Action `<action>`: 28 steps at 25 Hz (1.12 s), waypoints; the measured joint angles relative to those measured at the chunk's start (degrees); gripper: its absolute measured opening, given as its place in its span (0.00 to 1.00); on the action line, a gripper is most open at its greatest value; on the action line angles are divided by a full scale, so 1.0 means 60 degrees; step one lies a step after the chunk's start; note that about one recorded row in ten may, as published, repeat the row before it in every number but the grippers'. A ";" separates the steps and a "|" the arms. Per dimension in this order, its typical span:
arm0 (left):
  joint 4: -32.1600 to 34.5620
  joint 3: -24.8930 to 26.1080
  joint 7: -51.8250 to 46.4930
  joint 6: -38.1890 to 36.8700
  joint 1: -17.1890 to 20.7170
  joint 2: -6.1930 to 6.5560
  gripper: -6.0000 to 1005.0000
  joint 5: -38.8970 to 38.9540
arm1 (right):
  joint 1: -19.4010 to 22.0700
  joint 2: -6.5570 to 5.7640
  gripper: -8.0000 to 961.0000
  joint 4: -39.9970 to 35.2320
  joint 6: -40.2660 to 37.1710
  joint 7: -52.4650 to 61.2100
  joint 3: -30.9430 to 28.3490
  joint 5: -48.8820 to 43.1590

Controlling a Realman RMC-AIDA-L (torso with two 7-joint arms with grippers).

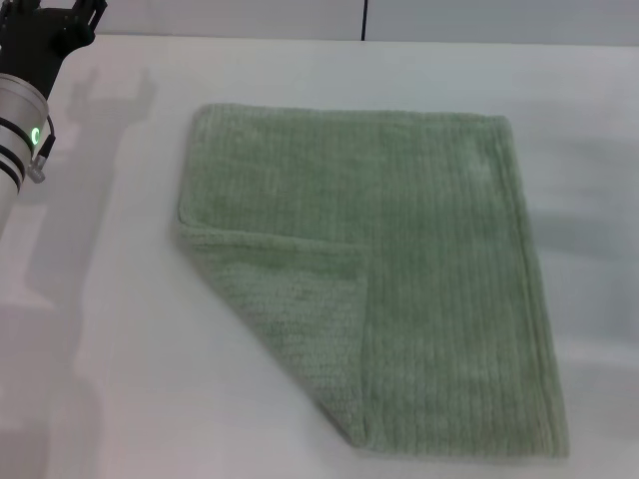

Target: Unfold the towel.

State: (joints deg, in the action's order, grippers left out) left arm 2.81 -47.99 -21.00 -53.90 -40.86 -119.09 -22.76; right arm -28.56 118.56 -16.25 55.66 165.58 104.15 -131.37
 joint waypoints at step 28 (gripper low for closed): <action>-0.0014 -0.0015 0.0000 -0.0044 0.0015 0.0000 0.75 0.0000 | 0.0040 0.0034 0.61 -0.0006 -0.0039 0.0000 0.0000 -0.0081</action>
State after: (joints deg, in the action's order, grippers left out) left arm 2.73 -48.07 -21.00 -54.17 -40.78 -119.09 -22.76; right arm -28.32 118.77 -16.29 55.42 165.59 104.15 -131.86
